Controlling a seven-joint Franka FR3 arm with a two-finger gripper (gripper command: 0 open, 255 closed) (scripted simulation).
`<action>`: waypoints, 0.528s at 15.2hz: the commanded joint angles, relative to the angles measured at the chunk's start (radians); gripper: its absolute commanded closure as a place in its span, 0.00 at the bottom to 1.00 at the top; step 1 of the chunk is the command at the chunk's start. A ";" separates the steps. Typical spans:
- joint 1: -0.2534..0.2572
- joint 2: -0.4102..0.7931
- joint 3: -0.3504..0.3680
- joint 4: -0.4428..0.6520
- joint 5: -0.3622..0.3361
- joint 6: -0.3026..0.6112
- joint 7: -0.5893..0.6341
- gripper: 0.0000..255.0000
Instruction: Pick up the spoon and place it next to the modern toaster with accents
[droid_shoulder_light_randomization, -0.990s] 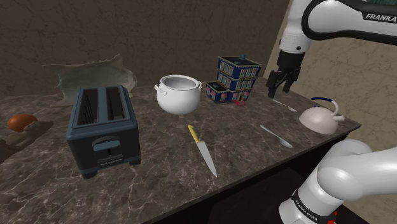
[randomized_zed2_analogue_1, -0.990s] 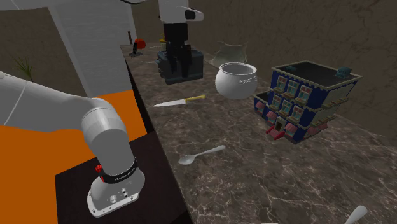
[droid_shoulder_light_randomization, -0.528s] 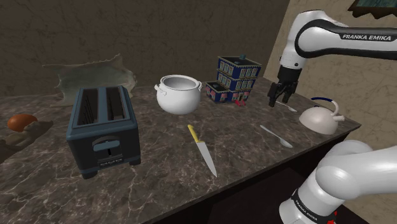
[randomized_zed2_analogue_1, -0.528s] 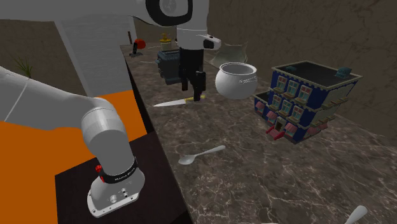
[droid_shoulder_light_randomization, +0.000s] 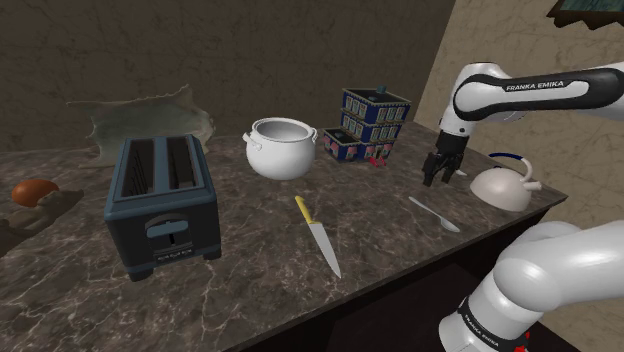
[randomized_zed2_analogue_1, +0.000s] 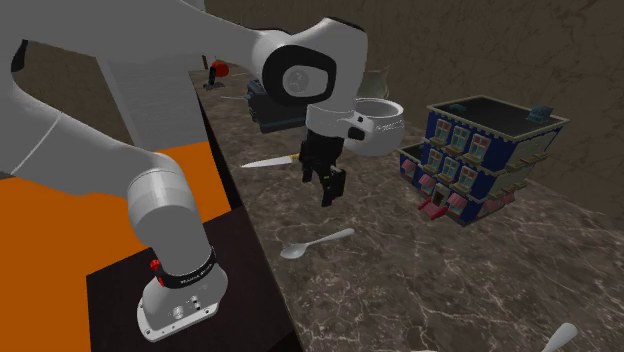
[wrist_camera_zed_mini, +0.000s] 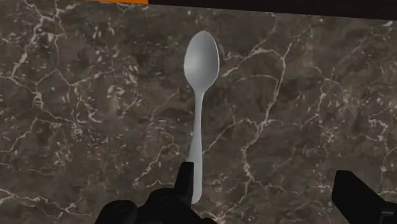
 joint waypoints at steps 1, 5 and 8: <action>-0.007 0.054 -0.054 -0.010 -0.003 0.055 -0.044 0.00; -0.007 0.181 -0.159 -0.019 0.011 0.161 -0.136 0.00; -0.004 0.216 -0.183 -0.039 0.017 0.210 -0.156 0.00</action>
